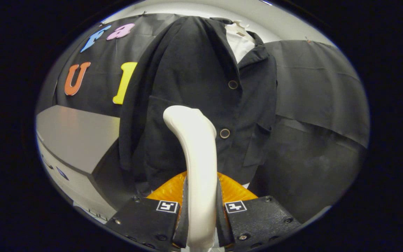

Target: Iron the clothes twice with a garment steamer, once on the left side and once on the right side.

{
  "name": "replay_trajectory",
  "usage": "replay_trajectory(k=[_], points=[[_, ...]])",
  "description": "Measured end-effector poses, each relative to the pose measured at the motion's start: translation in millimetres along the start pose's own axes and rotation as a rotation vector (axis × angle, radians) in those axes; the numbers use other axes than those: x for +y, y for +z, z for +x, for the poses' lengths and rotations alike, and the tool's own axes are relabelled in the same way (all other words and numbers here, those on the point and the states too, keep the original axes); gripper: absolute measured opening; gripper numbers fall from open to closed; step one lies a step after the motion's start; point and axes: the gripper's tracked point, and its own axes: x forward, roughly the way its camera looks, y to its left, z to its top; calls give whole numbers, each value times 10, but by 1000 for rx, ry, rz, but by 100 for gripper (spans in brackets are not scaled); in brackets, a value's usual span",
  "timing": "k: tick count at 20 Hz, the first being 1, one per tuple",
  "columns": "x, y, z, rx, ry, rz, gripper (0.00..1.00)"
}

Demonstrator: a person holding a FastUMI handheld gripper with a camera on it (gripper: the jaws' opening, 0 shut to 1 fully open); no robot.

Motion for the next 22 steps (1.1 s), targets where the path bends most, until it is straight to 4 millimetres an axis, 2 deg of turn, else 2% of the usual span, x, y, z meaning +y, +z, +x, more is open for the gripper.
replay_trajectory(k=[4,8,17,22], points=[[7,-122,92,24,-29,-37,36],[37,-328,132,68,-41,-41,36],[189,-1033,194,180,-68,-76,36],[263,-1338,210,244,-83,-87,36]])
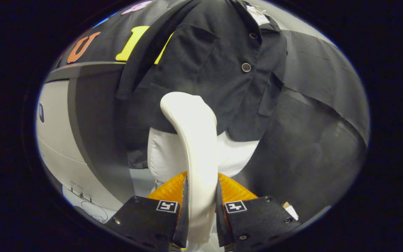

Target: Iron the clothes twice with a garment steamer, once on the left side and once on the right side.

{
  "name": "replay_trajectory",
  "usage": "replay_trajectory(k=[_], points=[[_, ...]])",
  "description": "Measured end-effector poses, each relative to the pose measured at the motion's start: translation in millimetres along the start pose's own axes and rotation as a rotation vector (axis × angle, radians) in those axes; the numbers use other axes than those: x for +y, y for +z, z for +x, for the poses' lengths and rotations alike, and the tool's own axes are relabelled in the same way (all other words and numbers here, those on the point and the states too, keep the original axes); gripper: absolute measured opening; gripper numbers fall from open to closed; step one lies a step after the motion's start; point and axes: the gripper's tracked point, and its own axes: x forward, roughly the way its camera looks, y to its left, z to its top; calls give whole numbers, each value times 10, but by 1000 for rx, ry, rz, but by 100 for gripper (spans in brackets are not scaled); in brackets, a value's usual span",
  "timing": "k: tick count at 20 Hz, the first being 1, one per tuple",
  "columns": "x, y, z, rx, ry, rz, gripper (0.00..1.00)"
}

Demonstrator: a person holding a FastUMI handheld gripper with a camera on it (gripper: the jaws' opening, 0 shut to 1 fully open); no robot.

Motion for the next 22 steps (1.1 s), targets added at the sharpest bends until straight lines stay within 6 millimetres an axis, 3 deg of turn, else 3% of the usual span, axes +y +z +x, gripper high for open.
replay_trajectory(k=[2,5,8,11,14,18,22], points=[[61,-137,7,35,5,0,36],[78,-190,19,65,6,28,36],[54,-91,-127,52,5,74,36],[-116,145,-415,-4,-2,129,36],[-506,550,-739,-78,-38,214,36],[-1288,1281,-1113,-214,-131,294,36],[-1953,2009,-1231,-346,-185,341,36]])
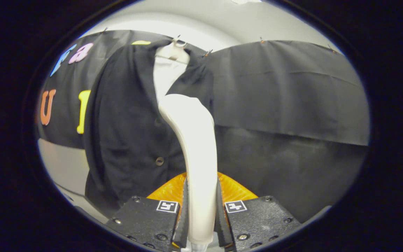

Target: Iron the clothes twice with a garment steamer, once on the left side and once on the right side.

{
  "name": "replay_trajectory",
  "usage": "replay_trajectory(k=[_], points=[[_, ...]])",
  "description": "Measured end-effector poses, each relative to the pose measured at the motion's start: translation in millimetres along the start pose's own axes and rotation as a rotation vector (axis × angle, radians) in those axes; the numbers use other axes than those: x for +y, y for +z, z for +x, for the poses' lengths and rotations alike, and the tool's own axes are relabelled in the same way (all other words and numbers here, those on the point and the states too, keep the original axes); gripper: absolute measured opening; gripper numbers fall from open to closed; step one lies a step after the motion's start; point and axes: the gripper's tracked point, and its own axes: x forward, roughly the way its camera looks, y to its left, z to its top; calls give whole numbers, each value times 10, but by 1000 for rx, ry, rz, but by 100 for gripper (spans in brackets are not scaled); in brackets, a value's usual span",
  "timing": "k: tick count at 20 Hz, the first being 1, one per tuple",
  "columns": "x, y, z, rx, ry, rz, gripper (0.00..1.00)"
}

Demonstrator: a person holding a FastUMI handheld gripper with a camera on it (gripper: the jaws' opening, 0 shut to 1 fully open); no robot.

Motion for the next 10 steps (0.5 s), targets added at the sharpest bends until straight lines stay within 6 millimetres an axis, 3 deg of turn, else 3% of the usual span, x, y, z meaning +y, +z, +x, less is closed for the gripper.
replay_trajectory(k=[5,10], points=[[-292,1050,547,-168,28,67,36],[-394,1757,1063,-257,110,31,36]])
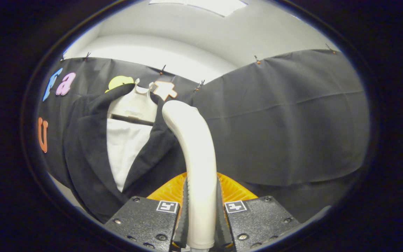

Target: Iron the clothes twice with a garment steamer, once on the left side and once on the right side.

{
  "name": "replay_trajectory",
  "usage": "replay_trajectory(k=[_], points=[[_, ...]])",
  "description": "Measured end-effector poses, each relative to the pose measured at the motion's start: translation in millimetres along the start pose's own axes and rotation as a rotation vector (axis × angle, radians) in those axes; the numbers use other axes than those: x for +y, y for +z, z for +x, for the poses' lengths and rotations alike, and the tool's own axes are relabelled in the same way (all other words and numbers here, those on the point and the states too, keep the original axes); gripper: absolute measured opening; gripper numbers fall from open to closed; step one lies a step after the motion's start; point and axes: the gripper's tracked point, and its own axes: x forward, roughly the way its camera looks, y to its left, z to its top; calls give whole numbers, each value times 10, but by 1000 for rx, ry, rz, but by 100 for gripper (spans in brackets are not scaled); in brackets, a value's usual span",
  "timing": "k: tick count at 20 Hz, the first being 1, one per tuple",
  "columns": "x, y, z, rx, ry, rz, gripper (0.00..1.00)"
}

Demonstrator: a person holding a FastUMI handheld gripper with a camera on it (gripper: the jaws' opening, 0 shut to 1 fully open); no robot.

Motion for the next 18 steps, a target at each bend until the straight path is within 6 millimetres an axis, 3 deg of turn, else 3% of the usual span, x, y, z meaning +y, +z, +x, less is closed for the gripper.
replay_trajectory(k=[4,10,18], points=[[-3,173,431,-11,78,-59,36],[53,101,919,44,77,-103,36],[10,-212,881,78,25,-187,36]])
